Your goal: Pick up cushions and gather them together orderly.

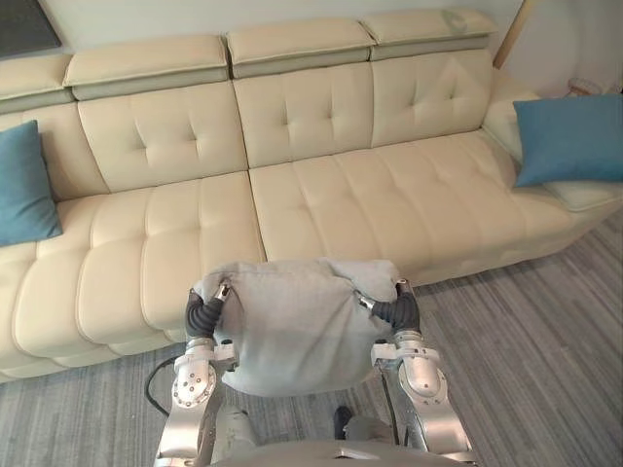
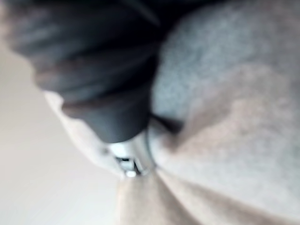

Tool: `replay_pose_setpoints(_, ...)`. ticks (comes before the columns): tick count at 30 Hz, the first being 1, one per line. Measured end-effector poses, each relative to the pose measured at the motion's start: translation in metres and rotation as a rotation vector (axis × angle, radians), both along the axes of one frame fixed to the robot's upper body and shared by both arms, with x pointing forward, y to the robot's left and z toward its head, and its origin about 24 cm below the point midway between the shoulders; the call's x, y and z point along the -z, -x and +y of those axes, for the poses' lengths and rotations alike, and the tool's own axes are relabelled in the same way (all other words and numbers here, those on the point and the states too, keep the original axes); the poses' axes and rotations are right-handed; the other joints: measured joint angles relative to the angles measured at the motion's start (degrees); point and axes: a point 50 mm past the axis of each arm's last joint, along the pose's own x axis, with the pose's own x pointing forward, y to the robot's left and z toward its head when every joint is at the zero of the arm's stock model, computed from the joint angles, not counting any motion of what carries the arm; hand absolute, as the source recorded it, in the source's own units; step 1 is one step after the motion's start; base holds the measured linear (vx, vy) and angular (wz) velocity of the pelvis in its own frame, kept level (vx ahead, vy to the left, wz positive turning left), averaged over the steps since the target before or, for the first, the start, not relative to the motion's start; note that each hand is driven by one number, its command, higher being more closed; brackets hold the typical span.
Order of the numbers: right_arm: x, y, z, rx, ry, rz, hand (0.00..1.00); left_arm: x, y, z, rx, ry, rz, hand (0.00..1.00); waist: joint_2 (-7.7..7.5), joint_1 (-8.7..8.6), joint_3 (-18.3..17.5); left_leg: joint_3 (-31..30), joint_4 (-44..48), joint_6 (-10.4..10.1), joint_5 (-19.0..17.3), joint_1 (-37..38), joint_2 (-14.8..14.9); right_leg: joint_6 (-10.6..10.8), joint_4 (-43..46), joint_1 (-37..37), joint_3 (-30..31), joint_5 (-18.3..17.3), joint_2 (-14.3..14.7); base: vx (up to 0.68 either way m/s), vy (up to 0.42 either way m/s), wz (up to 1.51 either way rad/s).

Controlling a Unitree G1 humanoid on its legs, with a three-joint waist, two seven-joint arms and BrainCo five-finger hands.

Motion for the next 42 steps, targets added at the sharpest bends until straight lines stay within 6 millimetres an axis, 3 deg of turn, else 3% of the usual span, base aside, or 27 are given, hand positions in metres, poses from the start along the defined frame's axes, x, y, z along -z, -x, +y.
replay_pose_setpoints(2,-0.006,-0.005,0.000,-0.009,0.011,-0.028,1.00,-0.001,0.002,0.000,0.002,0.001,-0.003,1.00,-0.23,0.85,0.19,-0.58,-8.93,-0.54,1.01,-0.14,-2.95,0.22,-0.79,0.54,0.19,-0.14,-1.34,0.13,0.170,0.03)
replay_pose_setpoints(3,-0.009,-0.008,0.000,-0.015,0.019,-0.043,1.00,-0.001,0.002,0.000,0.002,0.003,-0.004,1.00,-0.14,1.44,0.25,-2.08,-15.19,-1.01,2.66,-0.09,-4.32,0.73,-1.58,0.86,0.26,-0.46,-1.80,0.20,0.286,-0.14)
replay_pose_setpoints(4,-0.011,-0.012,0.000,-0.022,0.023,-0.051,1.00,-0.001,0.002,0.001,-0.001,0.003,-0.002,1.00,-0.10,2.20,0.26,-2.71,-17.62,-0.77,7.63,0.47,-5.33,1.24,-3.25,1.61,0.54,-0.79,-2.43,0.21,0.265,-0.14)
replay_pose_setpoints(5,-0.012,-0.014,0.002,-0.026,0.021,-0.056,1.00,-0.001,0.001,0.002,-0.002,0.004,-0.004,1.00,0.07,2.23,0.09,-2.85,-17.85,-0.13,8.14,1.02,-6.18,1.35,-4.57,1.99,0.68,-0.85,-2.81,0.26,0.265,-0.17)
replay_pose_setpoints(7,-0.016,-0.018,0.011,-0.069,0.021,-0.075,1.00,-0.005,0.000,0.008,-0.028,-0.001,-0.022,1.00,-1.38,2.40,0.86,-2.76,-13.40,3.38,5.29,-0.87,-7.78,1.42,-7.49,3.86,0.72,-0.67,-4.06,0.26,0.226,-0.09)
replay_pose_setpoints(8,-0.016,-0.018,0.012,-0.072,0.020,-0.075,1.00,-0.006,0.000,0.009,-0.031,-0.004,-0.023,1.00,-1.69,2.41,0.82,-2.59,-12.30,3.99,4.93,-1.30,-7.95,1.57,-7.24,3.88,0.76,-0.28,-4.42,0.34,0.281,-0.06)
replay_pose_setpoints(9,-0.010,-0.018,0.013,-0.077,0.014,-0.050,1.00,-0.005,0.001,0.014,-0.035,-0.021,-0.018,1.00,-3.32,2.62,0.09,-1.25,-9.09,5.79,2.66,-1.79,-8.96,6.57,-6.80,3.93,1.25,0.74,-6.39,0.37,0.287,-0.20)
replay_pose_setpoints(11,-0.001,-0.019,0.013,-0.087,0.018,-0.011,1.00,-0.005,0.001,0.015,-0.029,-0.029,-0.017,1.00,-3.79,3.20,-0.55,0.18,-7.31,6.82,-0.27,-1.64,-9.88,7.55,-4.92,3.33,2.06,0.47,-7.72,0.35,0.236,-0.32)
replay_pose_setpoints(12,0.006,-0.018,0.011,-0.089,0.021,0.018,1.00,-0.004,-0.001,0.014,-0.020,-0.028,-0.016,1.00,-3.91,3.10,-0.59,1.30,-7.53,8.24,-0.96,-0.80,-10.68,9.41,1.05,0.60,1.86,-0.82,-8.84,0.32,0.162,-0.27)
replay_pose_setpoints(13,0.014,-0.017,0.011,-0.093,0.021,0.054,1.00,0.000,-0.001,0.014,-0.018,-0.030,0.001,1.00,-3.96,2.89,-0.57,2.45,-7.88,9.37,-1.70,0.89,-11.30,12.29,13.76,-4.75,1.96,-2.68,-9.99,0.32,0.148,-0.16)
replay_pose_setpoints(15,0.022,-0.015,0.011,-0.086,0.007,0.091,1.00,0.005,-0.001,0.017,-0.014,-0.041,0.025,1.00,-4.34,2.02,-0.41,2.61,-9.41,10.31,-2.27,4.36,-12.57,13.17,27.74,-9.36,1.86,-2.04,-10.92,0.34,0.074,0.08)
replay_pose_setpoints(16,0.029,-0.013,0.013,-0.088,-0.001,0.121,1.00,0.007,0.002,0.020,-0.015,-0.054,0.039,1.00,-4.57,1.63,-0.26,2.52,-11.77,11.01,-2.73,8.75,-13.03,10.54,36.73,-11.95,0.70,-2.10,-10.73,0.47,0.002,0.11)
replay_pose_setpoints(17,0.032,-0.012,0.015,-0.097,-0.004,0.133,1.00,0.007,0.003,0.021,-0.020,-0.058,0.044,1.00,-4.44,1.62,-0.19,1.90,-14.36,10.66,-3.10,12.39,-12.83,5.50,41.09,-13.92,-2.20,-5.04,-9.42,0.46,-0.030,0.05)
replay_pose_setpoints(20,0.031,-0.012,0.015,-0.109,-0.003,0.132,1.00,0.006,0.002,0.021,-0.022,-0.058,0.038,1.00,-4.21,1.09,0.01,-0.02,-16.32,9.35,-3.77,16.46,-11.03,1.83,35.07,-17.34,-5.75,-9.08,-5.39,0.34,-0.151,0.24)
replay_pose_setpoints(21,0.031,-0.012,0.014,-0.109,-0.001,0.130,1.00,0.006,0.002,0.021,-0.018,-0.057,0.037,1.00,-4.25,0.55,-0.01,-1.00,-16.33,8.37,-4.23,17.55,-9.72,1.34,26.68,-18.37,-5.09,-8.15,-2.25,0.36,-0.239,0.36)
replay_pose_setpoints(22,0.030,-0.012,0.014,-0.110,-0.002,0.127,1.00,0.006,0.002,0.020,-0.016,-0.057,0.034,1.00,-4.36,0.39,-0.06,-1.59,-16.01,7.44,-4.66,17.75,-9.37,1.08,21.77,-18.22,-4.44,-6.42,-1.01,0.36,-0.263,0.65)
replay_pose_setpoints(23,0.024,-0.008,0.014,-0.107,-0.010,0.101,1.00,0.002,0.000,0.020,0.003,-0.066,0.016,1.00,-6.31,-0.42,0.33,-3.69,-14.62,3.90,-6.96,18.30,-10.56,0.15,8.75,-16.26,-0.91,6.90,0.17,0.26,-0.216,0.42)
replay_pose_setpoints(24,0.020,-0.010,0.007,-0.102,0.025,0.084,1.00,0.006,-0.003,0.012,0.009,-0.033,0.030,1.00,-3.37,0.13,0.30,-5.67,-14.44,3.21,-7.97,18.02,-7.91,-0.85,8.77,-15.29,-2.30,6.97,2.33,0.30,-0.218,0.34)
replay_pose_setpoints(26,0.011,-0.007,-0.004,-0.066,0.037,0.050,1.00,0.003,-0.008,0.003,0.036,-0.007,0.007,1.00,-2.74,0.14,0.57,-6.59,-15.75,3.32,-5.95,18.44,-7.25,-1.85,7.62,-14.38,-3.53,6.29,2.88,0.26,-0.188,0.10)
replay_pose_setpoints(31,-0.001,0.005,-0.011,-0.035,0.034,0.004,1.00,-0.006,-0.013,-0.007,0.057,0.024,-0.037,1.00,-2.09,0.01,0.72,-7.80,-12.75,2.83,-4.99,18.13,-5.82,-1.98,5.98,-9.85,-8.09,3.87,2.30,0.07,-0.067,0.53)
replay_pose_setpoints(34,-0.004,0.013,-0.009,-0.046,0.028,-0.002,1.00,-0.007,-0.011,-0.005,0.055,0.026,-0.042,1.00,-0.35,1.44,1.28,-6.26,3.36,2.22,-3.65,11.30,-3.15,-2.04,5.73,-7.39,-10.52,2.30,1.70,-0.05,0.026,0.48)
replay_pose_setpoints(35,-0.003,0.014,-0.006,-0.057,0.022,0.002,1.00,-0.009,-0.008,-0.002,0.043,0.022,-0.049,1.00,-0.76,1.74,1.47,-5.31,7.85,3.08,-2.63,8.39,-2.23,-2.08,4.70,-6.52,-10.42,2.22,1.10,-0.03,0.043,0.18)
replay_pose_setpoints(36,-0.003,0.014,-0.006,-0.059,0.023,0.003,1.00,-0.010,-0.007,-0.002,0.042,0.022,-0.055,1.00,-0.74,1.96,1.33,-4.45,6.62,3.83,-3.81,7.93,-1.97,-2.08,4.02,-6.33,-10.44,2.22,1.00,-0.02,0.059,0.17)
replay_pose_setpoints(37,-0.005,0.014,-0.007,-0.053,0.024,-0.003,1.00,-0.013,-0.007,-0.004,0.049,0.025,-0.069,1.00,0.08,2.18,0.67,-2.99,-0.87,4.49,-4.36,8.70,-2.04,-1.98,3.85,-7.24,-10.78,2.29,0.90,-0.01,0.049,0.08)
replay_pose_setpoints(38,-0.006,0.014,-0.008,-0.051,0.025,-0.009,1.00,-0.014,-0.007,-0.006,0.052,0.028,-0.075,1.00,0.64,2.18,0.26,-2.72,-4.50,4.28,-4.39,8.97,-2.27,-1.64,3.95,-7.85,-10.95,2.51,1.10,-0.01,0.101,-0.02)
replay_pose_setpoints(39,-0.007,0.013,-0.008,-0.047,0.023,-0.014,1.00,-0.016,-0.008,-0.005,0.058,0.021,-0.084,1.00,0.95,2.21,0.02,-2.07,-9.16,2.48,-5.51,10.14,-3.14,-0.84,3.80,-8.85,-10.39,3.13,0.77,0.00,0.097,-0.06)
replay_pose_setpoints(42,-0.006,0.014,-0.008,-0.042,0.021,-0.008,1.00,-0.012,-0.007,-0.006,0.068,0.015,-0.068,1.00,-1.17,2.24,-0.20,-0.91,-13.21,2.61,-3.06,10.98,-5.57,-0.05,0.36,-8.94,-8.76,6.94,-0.39,0.01,0.101,-0.14)
